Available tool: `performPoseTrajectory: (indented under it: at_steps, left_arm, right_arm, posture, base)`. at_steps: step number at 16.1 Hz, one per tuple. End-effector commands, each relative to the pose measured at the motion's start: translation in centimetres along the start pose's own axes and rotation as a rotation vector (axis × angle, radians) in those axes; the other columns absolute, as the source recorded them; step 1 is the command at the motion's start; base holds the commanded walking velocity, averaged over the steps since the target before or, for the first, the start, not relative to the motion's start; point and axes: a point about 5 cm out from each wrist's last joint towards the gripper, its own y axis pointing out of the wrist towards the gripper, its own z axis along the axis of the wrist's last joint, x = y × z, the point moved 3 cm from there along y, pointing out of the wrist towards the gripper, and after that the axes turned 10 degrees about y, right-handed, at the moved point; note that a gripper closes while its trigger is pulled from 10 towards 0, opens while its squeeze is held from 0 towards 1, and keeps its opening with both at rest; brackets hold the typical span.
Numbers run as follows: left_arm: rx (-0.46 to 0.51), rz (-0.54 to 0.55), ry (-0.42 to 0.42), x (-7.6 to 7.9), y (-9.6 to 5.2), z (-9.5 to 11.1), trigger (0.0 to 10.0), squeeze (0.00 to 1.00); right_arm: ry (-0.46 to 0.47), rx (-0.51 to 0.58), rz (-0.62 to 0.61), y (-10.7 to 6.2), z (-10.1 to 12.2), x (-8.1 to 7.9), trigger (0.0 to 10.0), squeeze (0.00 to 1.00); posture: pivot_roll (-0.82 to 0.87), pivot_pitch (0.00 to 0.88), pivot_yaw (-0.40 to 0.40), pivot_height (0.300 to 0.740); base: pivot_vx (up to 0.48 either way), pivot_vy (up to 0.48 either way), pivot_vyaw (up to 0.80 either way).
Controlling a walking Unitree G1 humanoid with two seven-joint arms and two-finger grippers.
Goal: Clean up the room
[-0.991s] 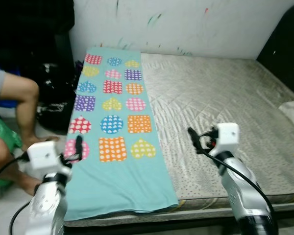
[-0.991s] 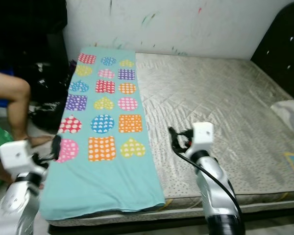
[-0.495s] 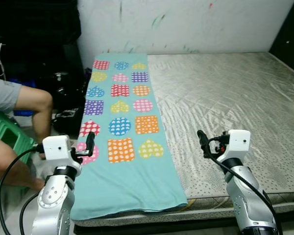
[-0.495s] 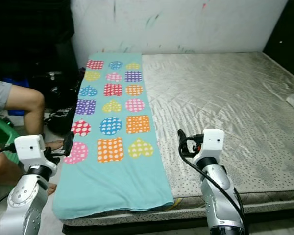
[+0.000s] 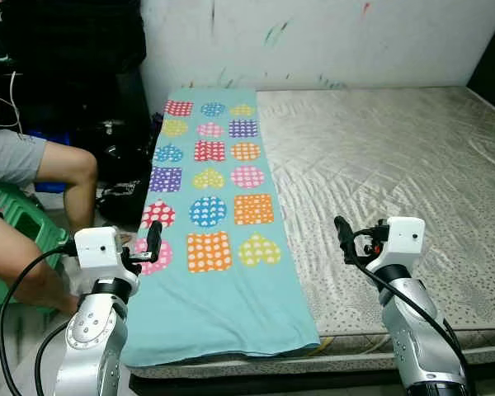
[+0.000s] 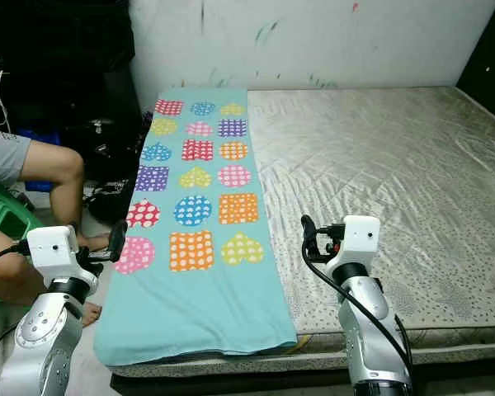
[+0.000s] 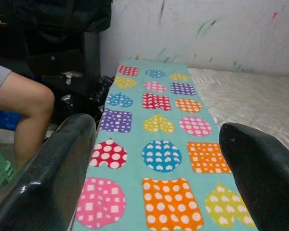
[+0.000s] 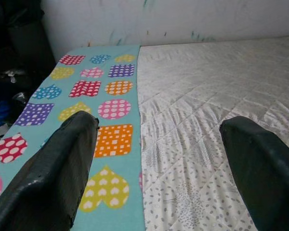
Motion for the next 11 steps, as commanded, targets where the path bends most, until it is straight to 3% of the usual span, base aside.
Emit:
performPoseTrajectory:
  at_steps: [1,9,11]
  left_arm:
    - [-0.012,-0.014,0.015,0.08,0.15,-0.18,10.0,0.0]
    - [-0.012,-0.014,0.015,0.08,0.15,-0.18,10.0,0.0]
    - [-0.015,-0.019,-0.005,0.69,0.2,-0.43,10.0,0.0]
  right_arm:
    - [0.007,0.023,0.002,0.06,0.59,-0.07,10.0,0.0]
    - [0.007,0.023,0.002,0.06,0.59,-0.07,10.0,0.0]
    - [-0.001,0.007,0.006,0.3,0.57,-0.16,10.0,0.0]
  posture:
    - [-0.04,0.018,0.046,0.74]
    - [-0.04,0.018,0.046,0.74]
    - [-0.04,0.024,0.002,0.74]
  base:
    - [0.0,0.0,0.0]
    - [0.0,0.0,0.0]
    - [0.0,0.0,-0.72]
